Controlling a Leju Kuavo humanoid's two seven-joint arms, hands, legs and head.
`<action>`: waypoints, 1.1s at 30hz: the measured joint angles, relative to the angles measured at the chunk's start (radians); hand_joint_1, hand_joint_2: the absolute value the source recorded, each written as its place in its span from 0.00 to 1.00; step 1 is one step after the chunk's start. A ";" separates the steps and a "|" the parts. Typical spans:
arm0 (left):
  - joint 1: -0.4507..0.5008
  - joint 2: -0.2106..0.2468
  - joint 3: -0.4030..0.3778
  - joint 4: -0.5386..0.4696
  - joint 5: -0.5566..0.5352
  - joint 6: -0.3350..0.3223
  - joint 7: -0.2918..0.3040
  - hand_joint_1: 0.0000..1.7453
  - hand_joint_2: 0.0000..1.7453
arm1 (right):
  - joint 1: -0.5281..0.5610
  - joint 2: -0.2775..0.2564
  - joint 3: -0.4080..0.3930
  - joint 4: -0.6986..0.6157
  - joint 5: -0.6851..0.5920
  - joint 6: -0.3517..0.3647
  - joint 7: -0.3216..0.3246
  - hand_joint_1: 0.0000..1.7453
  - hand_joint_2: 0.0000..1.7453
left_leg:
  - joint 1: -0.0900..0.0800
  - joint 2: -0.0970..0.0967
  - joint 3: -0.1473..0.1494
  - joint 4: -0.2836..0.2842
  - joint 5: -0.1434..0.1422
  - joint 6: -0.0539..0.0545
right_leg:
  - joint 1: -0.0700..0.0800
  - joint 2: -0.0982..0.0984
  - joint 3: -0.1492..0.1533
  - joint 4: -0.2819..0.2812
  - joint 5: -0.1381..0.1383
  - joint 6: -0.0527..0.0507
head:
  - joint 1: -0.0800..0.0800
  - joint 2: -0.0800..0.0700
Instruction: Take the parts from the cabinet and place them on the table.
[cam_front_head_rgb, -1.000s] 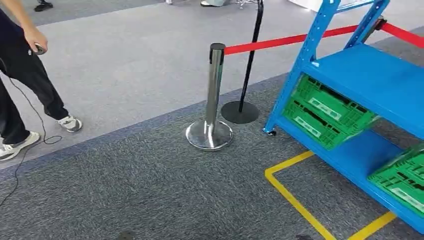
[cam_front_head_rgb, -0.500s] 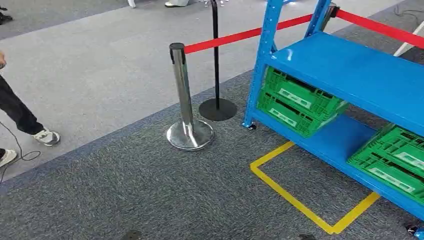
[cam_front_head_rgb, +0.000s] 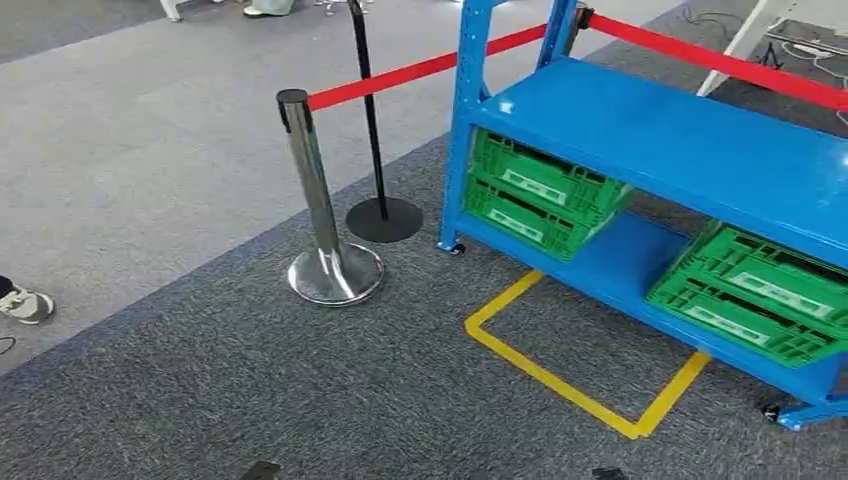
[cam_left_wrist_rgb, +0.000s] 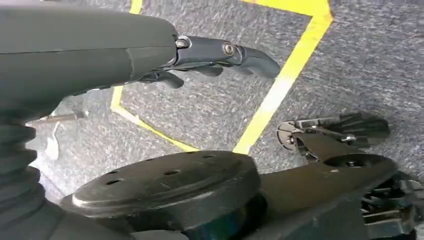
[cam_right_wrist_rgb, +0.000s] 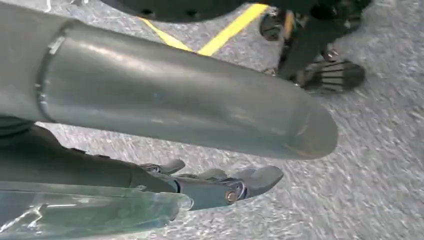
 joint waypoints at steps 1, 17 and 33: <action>0.002 0.000 0.000 0.000 0.000 0.000 0.000 0.00 1.00 | -0.004 0.000 0.001 0.000 0.000 0.001 0.000 0.00 0.00 | -0.002 0.012 0.000 0.000 -0.001 0.004 | 0.000 -0.022 -0.035 0.073 -0.043 0.004 | 0.001 0.000; 0.003 0.002 0.000 0.000 0.004 -0.002 -0.005 0.00 1.00 | -0.010 0.000 0.002 0.000 -0.003 -0.006 -0.003 0.00 0.00 | -0.007 0.041 -0.062 0.179 -0.120 -0.047 | -0.001 -0.030 0.048 -0.048 0.023 -0.048 | -0.007 0.000; 0.007 0.003 0.001 0.000 -0.001 -0.002 -0.010 0.00 1.00 | -0.003 0.000 0.002 0.002 -0.006 -0.003 -0.005 0.00 0.00 | -0.003 0.034 0.008 -0.005 -0.007 0.007 | -0.004 -0.033 -0.091 0.187 -0.095 0.008 | 0.000 0.000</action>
